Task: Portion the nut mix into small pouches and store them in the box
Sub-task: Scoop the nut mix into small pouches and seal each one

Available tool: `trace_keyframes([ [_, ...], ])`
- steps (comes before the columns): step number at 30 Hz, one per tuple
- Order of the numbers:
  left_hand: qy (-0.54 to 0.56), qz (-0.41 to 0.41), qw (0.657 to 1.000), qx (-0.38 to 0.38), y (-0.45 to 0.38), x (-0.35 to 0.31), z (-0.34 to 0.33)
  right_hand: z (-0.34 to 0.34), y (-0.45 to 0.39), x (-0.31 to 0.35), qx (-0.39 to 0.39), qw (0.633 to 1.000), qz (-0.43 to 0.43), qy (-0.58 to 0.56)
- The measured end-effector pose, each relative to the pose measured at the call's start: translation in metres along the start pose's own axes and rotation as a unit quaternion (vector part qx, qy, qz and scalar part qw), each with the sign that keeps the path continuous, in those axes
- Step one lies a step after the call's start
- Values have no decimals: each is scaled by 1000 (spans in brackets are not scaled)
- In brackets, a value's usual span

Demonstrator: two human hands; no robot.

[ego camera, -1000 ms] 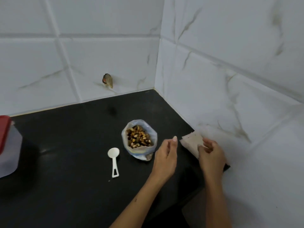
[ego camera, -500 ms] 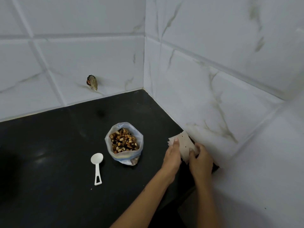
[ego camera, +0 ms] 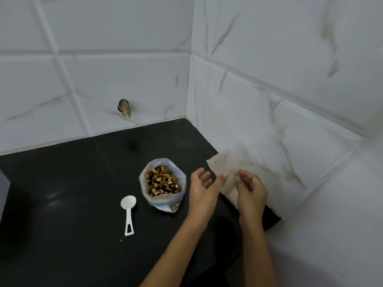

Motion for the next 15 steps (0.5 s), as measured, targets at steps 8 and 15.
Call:
trace_keyframes([
  [8,-19,-113,988,-100,12,-37,115,-135,70,-26,308,920,-216,-113],
  [15,-74,-154,965,-198,32,-40,204,-207,126,-46,397,875,-269,-69],
])
Point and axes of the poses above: each hand's wrist, its own y-axis away from the middle knuckle, its own z-axis out of the back of the hand, x = y × z, the point moved 8 cm from there along -y, towards the middle knuckle, and after that the axes turned 15 degrees about -y, right-handed, at the moved point
